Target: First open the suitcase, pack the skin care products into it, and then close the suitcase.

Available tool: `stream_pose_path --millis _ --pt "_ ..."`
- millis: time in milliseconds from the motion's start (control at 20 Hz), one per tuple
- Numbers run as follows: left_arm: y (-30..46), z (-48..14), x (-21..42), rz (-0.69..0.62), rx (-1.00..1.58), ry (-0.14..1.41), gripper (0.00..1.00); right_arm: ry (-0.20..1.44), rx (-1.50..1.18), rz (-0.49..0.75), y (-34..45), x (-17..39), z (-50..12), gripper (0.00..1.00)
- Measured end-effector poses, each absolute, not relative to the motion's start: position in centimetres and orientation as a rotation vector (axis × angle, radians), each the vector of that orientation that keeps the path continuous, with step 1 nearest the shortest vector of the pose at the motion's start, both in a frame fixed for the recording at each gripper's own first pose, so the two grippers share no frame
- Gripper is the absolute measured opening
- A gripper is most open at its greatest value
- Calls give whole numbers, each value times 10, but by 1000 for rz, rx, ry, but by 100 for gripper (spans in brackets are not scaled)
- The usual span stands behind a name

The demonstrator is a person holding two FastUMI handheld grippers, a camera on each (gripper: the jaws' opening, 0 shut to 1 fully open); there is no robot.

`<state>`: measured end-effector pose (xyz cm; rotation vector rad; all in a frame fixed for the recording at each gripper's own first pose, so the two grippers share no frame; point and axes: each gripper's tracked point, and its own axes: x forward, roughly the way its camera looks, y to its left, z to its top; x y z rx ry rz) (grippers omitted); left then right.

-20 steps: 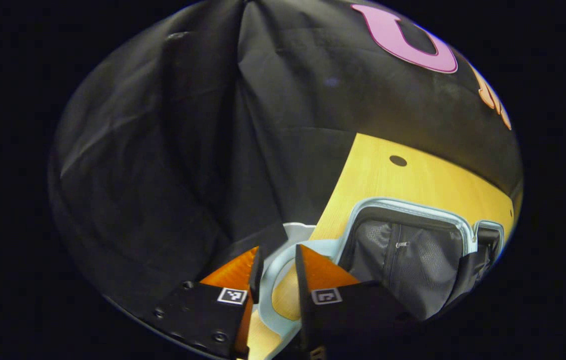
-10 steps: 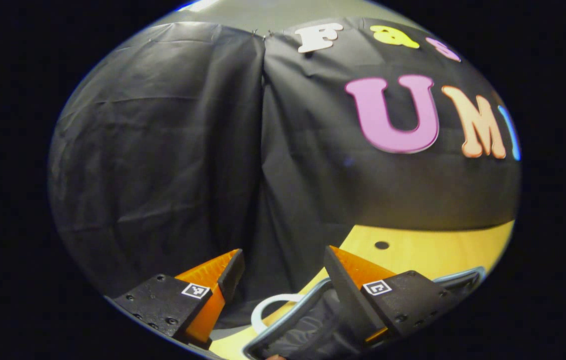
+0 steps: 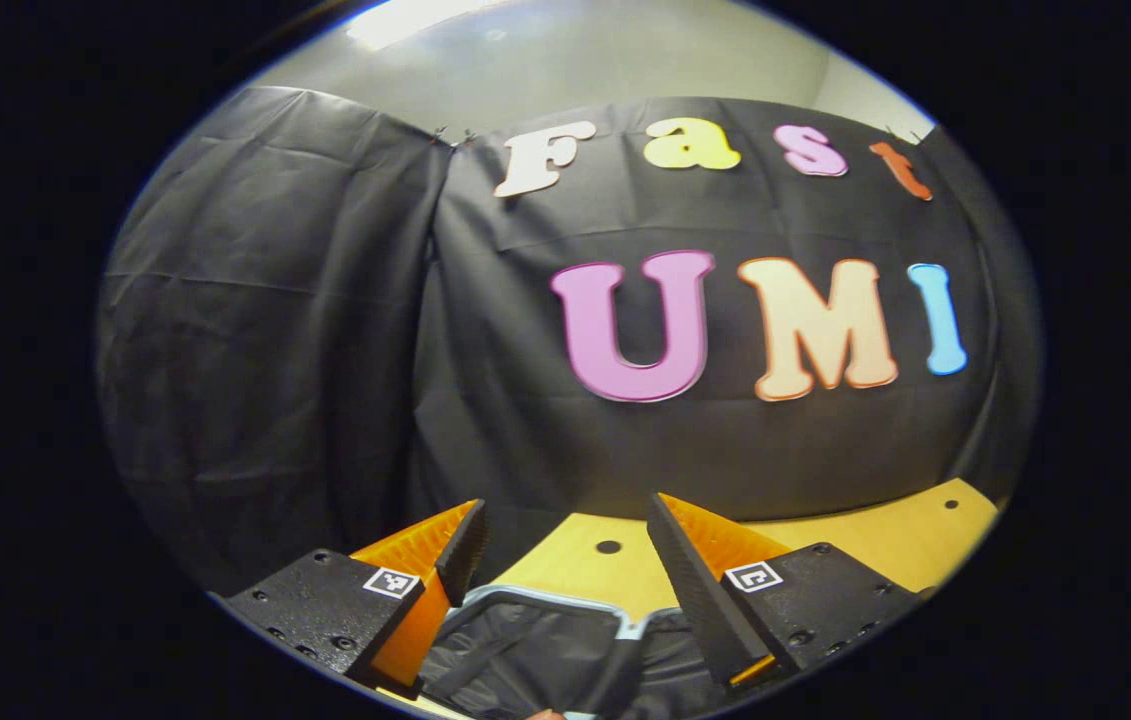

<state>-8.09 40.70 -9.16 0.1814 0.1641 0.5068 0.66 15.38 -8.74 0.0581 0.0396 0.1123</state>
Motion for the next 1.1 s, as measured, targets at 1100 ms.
stream_pose_path --millis 1100 --pt "47 -271 -63 -86 37 427 94 148 68 155 63 -23 -139 99"
